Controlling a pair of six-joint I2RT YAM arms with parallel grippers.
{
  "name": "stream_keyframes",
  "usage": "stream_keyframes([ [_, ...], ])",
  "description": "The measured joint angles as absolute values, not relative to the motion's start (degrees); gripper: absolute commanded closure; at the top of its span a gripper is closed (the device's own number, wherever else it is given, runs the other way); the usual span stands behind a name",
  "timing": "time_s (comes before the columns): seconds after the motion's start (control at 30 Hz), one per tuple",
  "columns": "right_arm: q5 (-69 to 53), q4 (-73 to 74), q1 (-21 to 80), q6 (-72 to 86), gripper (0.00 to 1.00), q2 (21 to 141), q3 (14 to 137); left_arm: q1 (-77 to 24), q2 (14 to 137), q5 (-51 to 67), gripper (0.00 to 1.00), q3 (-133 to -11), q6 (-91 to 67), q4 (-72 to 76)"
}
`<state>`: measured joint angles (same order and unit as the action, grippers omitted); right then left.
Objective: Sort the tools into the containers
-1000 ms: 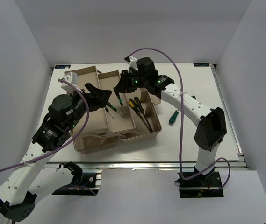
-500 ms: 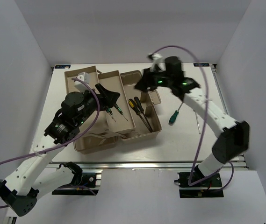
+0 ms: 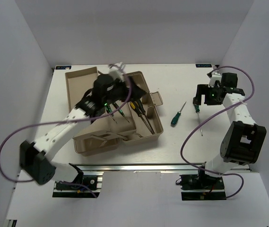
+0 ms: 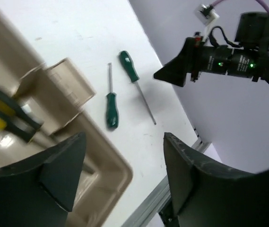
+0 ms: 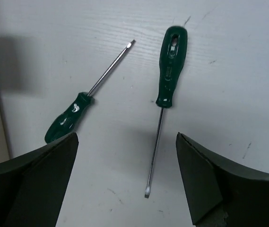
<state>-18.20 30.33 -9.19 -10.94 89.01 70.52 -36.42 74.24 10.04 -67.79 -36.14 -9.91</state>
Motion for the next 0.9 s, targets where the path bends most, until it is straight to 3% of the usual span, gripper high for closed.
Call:
stream_keyframes([
  [0.07, -20.45, 31.99, -11.16, -11.05, 0.14, 89.69, 70.52, -38.33, 82.37, 11.55, 0.22, -75.07, -34.24, -10.35],
  [0.1, -22.74, 32.75, -12.36, -11.22, 0.22, 89.73, 70.54, -39.42, 86.85, 12.43, 0.22, -79.29, -33.01, -11.05],
  [0.13, -25.65, 33.67, -13.45, -11.86, 0.34, 89.73, 70.65, -40.64, 91.5, 13.13, 0.22, -83.44, -31.62, -11.25],
  [0.17, -29.47, 34.87, -14.66, -12.88, 0.6, 89.73, 70.83, -41.91, 95.96, 13.87, 0.22, -87.37, -30.04, -11.73],
  [0.23, -36.93, 37.95, -17.02, -16.27, 0.93, 90.19, 71.61, -44.16, 104.33, 15.35, 0.21, -94.19, -27.22, -12.99],
  [0.27, -39.68, 39.53, -17.98, -17.63, 0.95, 90.67, 72.23, -45.32, 108.53, 15.99, 0.21, -97.69, -25.8, -14.0],
  [0.3, -42.59, 41.32, -18.98, -18.72, 0.95, 91.48, 72.95, -46.33, 112.62, 16.47, 0.21, -101.08, -24.58, -15.0],
  [0.43, -47.44, 44.42, -21.39, -20.71, 0.71, 93.8, 73.6, -49.6, 125.67, 17.19, 0.21, -111.74, -20.43, -18.7],
  [0.53, -47.64, 43.99, -22.06, -20.8, 0.59, 93.34, 72.36, -51.48, 132.68, 16.19, 0.21, -117.38, -18.0, -21.61],
  [0.9, -46.28, 41.39, -22.72, -18.59, 0.54, 90.45, 70.35, -55.75, 138.37, 2.31, 0.21, -118.69, -14.13, -27.22],
])
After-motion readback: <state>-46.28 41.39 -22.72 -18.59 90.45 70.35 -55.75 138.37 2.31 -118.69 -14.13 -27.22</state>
